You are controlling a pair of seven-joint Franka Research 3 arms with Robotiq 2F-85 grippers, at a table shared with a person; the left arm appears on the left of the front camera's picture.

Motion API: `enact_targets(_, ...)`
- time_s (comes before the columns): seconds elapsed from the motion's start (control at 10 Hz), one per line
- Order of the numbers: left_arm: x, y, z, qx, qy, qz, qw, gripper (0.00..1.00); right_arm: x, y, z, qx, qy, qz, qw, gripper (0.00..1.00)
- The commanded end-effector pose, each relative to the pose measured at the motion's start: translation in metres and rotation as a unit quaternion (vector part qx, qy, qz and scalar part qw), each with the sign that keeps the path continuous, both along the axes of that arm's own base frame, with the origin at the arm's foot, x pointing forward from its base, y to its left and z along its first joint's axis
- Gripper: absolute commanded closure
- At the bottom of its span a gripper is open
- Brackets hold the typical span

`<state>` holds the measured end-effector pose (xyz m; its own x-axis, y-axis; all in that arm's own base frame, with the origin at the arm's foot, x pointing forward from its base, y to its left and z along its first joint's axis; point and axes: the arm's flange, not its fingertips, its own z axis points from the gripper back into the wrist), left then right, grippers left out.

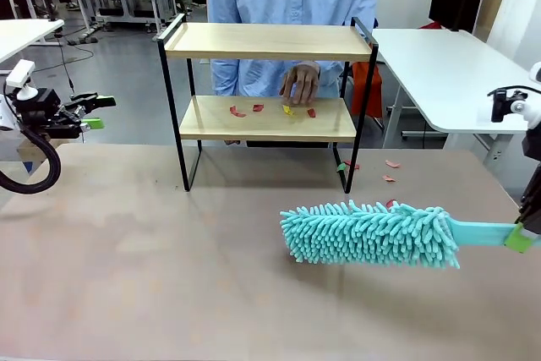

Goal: Clean the shelf.
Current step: Clean the specific section of the Shelf indicated by the human with the Duster.

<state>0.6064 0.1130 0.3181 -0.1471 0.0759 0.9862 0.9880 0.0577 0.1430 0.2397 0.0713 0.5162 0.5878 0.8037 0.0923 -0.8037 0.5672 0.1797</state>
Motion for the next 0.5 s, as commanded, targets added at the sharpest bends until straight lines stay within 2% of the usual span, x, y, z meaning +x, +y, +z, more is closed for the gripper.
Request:
enact_targets(0.0, -0.0009, 0.0002, 0.0029, 0.0, -0.007, 0.001, 1.0, 0.0, 0.0008, 0.0006, 0.0015, 0.005, -0.002, -0.004, 1.0, 0.87)
enact_targets(0.4, -0.0009, 0.0002, 0.0029, 0.0, -0.007, 0.001, 1.0, 0.0, 0.0008, 0.0006, 0.0015, 0.005, -0.002, -0.004, 1.0, 0.87)
